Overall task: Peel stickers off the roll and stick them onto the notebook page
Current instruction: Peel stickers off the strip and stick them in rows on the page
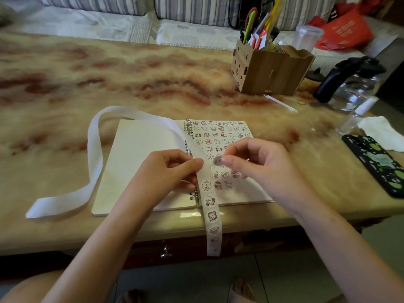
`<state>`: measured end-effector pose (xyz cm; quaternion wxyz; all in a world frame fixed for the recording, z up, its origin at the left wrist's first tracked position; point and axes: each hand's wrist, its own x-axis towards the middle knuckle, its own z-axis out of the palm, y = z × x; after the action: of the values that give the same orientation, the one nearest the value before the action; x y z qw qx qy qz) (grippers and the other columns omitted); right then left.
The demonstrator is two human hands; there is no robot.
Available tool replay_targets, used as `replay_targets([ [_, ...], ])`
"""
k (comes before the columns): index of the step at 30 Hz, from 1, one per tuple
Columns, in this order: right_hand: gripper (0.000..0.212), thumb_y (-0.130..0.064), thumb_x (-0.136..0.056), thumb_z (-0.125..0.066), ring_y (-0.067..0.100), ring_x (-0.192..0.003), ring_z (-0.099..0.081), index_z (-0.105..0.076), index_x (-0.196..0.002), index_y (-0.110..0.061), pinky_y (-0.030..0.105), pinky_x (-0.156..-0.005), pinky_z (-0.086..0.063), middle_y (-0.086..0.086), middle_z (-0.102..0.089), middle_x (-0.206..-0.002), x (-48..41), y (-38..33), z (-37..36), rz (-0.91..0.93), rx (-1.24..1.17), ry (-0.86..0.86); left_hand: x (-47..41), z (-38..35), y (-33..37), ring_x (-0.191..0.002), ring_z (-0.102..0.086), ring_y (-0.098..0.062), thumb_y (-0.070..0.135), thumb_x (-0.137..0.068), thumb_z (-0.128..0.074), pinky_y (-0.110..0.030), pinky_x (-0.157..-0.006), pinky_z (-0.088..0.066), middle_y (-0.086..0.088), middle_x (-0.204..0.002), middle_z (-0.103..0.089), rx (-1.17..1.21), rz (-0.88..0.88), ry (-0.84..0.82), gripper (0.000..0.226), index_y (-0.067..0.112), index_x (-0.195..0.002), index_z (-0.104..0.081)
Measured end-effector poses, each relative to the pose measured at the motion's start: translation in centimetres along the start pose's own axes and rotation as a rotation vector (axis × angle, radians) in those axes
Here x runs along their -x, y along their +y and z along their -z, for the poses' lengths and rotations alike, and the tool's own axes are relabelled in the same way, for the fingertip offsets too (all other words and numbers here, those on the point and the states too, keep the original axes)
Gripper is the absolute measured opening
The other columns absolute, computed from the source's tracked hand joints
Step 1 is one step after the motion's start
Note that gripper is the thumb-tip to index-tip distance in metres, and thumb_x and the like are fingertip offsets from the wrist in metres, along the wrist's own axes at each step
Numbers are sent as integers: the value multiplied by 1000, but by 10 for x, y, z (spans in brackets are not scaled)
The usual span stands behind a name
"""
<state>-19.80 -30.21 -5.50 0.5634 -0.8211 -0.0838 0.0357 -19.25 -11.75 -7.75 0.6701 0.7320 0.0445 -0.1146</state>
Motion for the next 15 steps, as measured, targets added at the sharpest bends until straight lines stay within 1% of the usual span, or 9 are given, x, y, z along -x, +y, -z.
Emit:
replay_targets([
  [2, 7, -20, -76, -74, 8, -63, -58, -72, -81, -16, 17, -53, -45, 2, -71, -75, -4, 4, 12, -115, 13, -24, 0, 1, -1, -64, -66, -24, 14, -83, -68, -30, -67, -59, -19, -75, -72, -5, 6, 2, 14, 0, -80, -68],
  [4, 3, -13, -77, -74, 7, -55, -55, -72, -79, -11, 15, -45, -39, -1, -69, -66, -6, 8, 21, -214, 55, -55, 0, 1, 0, -63, -67, -23, 12, -83, -68, -27, -65, -59, -16, -73, -73, -12, 3, -4, 12, 0, -81, -67],
  [6, 3, -11, -77, -75, 4, -50, -52, -72, -79, -10, 14, -43, -35, -5, -66, -58, -7, 11, 27, -289, 102, -61, 0, 1, 0, -63, -69, -21, 9, -82, -68, -26, -64, -59, -13, -73, -74, -21, -4, -8, 10, -1, -83, -67],
  [8, 5, -12, -76, -76, 3, -50, -52, -73, -78, -10, 14, -43, -34, -5, -66, -58, -7, 12, 30, -336, 140, -63, 0, 1, -1, -66, -70, -22, 9, -82, -69, -27, -65, -59, -12, -74, -74, -30, -6, -6, 11, -1, -84, -66],
  [10, 5, -12, -74, -77, 6, -52, -53, -74, -77, -11, 13, -47, -37, 0, -69, -63, -7, 12, 30, -353, 164, -53, -1, 1, -1, -67, -70, -24, 10, -82, -69, -28, -65, -59, -13, -74, -74, -29, -3, -4, 11, 0, -85, -67],
  [11, 5, -12, -73, -78, 7, -53, -53, -74, -76, -10, 15, -53, -39, 4, -71, -67, -7, 13, 29, -357, 173, -47, -1, 0, -1, -66, -69, -23, 10, -82, -69, -27, -65, -59, -14, -74, -74, -28, -2, -4, 10, 0, -84, -67],
  [13, 8, -13, -72, -78, 8, -54, -53, -74, -77, -8, 26, -66, -39, 11, -74, -77, -7, 13, 28, -366, 185, -48, -2, 0, -1, -65, -69, -23, 9, -82, -69, -27, -65, -59, -14, -74, -74, -25, -4, -3, 9, 1, -82, -67],
  [15, 10, -15, -71, -79, 7, -54, -53, -75, -78, -8, 32, -71, -39, 10, -74, -80, -7, 13, 27, -379, 189, -61, -2, 0, -2, -66, -69, -24, 8, -82, -69, -28, -65, -59, -15, -74, -73, -20, -6, 3, 8, 0, -82, -67],
])
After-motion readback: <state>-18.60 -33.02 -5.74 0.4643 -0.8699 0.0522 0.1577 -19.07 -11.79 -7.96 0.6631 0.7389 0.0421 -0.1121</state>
